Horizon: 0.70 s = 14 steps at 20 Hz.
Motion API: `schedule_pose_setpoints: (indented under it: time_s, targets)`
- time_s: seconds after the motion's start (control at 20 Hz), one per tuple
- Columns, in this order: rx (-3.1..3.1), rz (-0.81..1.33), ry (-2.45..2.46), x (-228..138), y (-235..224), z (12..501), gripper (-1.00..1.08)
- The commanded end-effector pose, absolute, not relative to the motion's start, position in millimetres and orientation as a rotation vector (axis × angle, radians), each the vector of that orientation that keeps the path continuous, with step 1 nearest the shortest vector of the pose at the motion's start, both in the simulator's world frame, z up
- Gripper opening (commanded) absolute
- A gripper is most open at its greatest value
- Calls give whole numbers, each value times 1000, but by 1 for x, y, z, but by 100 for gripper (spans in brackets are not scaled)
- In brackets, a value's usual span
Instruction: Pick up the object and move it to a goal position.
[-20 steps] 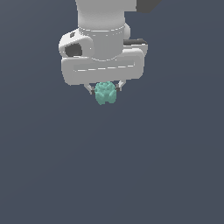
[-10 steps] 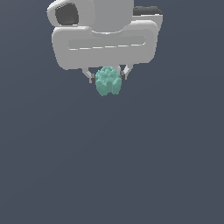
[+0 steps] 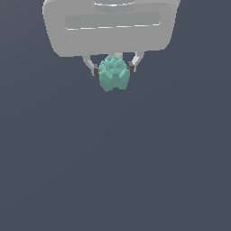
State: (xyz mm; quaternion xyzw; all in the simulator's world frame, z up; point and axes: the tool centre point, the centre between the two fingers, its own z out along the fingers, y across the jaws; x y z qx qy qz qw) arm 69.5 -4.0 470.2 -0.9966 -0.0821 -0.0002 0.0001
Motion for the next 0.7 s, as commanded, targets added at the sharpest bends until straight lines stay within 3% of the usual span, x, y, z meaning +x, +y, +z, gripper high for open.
schedule_pose_setpoints:
  time_s: [0.0, 0.65]
  targets:
    - [-3131, 0, -258, 72, -3, 476, -100]
    - [-3131, 0, -258, 76, -2, 485, -100]
